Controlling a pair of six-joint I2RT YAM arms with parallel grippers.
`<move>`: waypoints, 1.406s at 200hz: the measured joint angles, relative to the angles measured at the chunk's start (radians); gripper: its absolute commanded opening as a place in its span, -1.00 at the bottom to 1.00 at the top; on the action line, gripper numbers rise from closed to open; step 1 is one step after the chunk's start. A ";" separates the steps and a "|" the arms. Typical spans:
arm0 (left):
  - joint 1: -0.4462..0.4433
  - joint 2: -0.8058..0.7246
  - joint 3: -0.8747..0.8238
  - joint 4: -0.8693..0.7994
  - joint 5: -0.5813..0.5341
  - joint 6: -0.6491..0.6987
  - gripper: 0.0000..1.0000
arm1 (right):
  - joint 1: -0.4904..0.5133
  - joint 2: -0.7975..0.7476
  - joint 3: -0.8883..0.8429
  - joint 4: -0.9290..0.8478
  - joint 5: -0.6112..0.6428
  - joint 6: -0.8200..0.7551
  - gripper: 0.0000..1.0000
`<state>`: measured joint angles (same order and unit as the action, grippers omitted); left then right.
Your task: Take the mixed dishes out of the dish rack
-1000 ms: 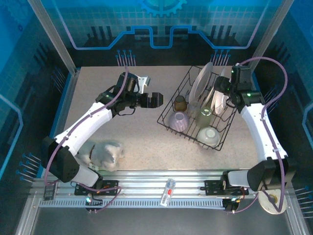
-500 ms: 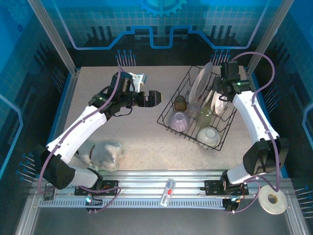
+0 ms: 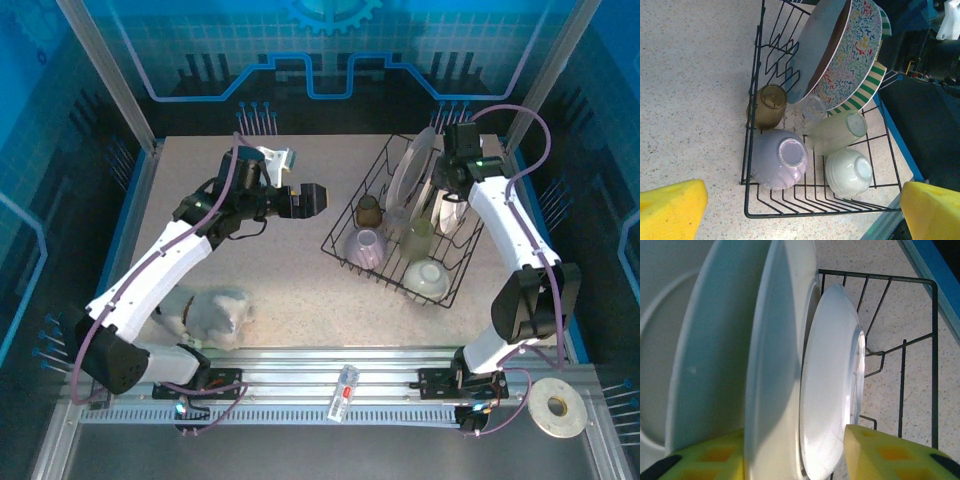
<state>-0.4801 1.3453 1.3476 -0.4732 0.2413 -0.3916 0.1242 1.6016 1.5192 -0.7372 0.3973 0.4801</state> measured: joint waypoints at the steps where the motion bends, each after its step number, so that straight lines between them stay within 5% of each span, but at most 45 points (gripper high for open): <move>1: 0.000 0.000 0.000 0.000 0.000 0.000 0.98 | 0.000 0.000 0.000 0.000 0.000 -0.001 -0.14; 147: 0.000 -0.027 0.000 0.000 0.000 -0.001 0.99 | 0.033 0.020 0.027 -0.035 0.132 0.032 -1.00; 281: -0.001 -0.053 0.000 0.031 0.079 -0.003 0.99 | 0.030 0.001 0.057 -0.089 0.163 0.031 -1.00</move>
<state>-0.4808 1.2919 1.3479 -0.4423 0.3206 -0.3943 0.1543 1.6028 1.5761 -0.8257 0.5606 0.5114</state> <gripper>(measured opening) 0.992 0.085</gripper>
